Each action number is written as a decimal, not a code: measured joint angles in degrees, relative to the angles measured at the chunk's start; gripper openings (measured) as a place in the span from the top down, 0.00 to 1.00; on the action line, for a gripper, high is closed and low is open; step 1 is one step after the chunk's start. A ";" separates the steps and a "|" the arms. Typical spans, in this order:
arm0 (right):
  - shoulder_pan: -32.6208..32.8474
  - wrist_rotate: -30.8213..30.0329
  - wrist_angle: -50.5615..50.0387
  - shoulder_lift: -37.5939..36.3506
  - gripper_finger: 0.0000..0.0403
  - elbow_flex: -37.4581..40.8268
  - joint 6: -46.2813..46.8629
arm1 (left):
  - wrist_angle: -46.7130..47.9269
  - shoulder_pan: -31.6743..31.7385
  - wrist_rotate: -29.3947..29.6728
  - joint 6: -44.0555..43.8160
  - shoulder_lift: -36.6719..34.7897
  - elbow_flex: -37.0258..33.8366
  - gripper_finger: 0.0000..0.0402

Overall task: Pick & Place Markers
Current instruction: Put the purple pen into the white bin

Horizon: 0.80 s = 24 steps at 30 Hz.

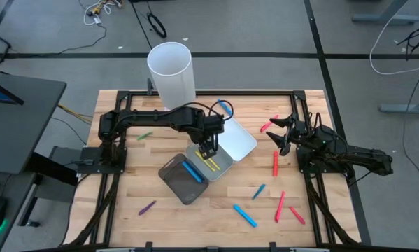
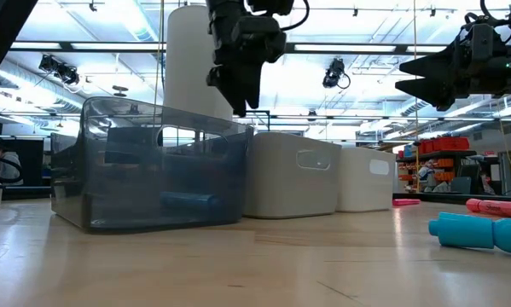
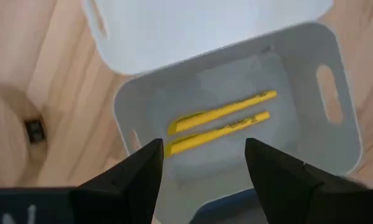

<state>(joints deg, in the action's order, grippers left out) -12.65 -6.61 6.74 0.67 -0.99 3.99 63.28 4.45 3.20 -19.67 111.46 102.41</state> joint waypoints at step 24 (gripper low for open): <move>-0.01 -0.02 -0.09 0.00 0.25 0.01 0.00 | 12.71 -7.43 6.93 -18.24 -6.85 -1.72 0.42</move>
<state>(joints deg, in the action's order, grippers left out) -12.66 -6.63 6.66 0.67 -0.97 3.99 76.00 -2.99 10.13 -37.91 104.61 100.69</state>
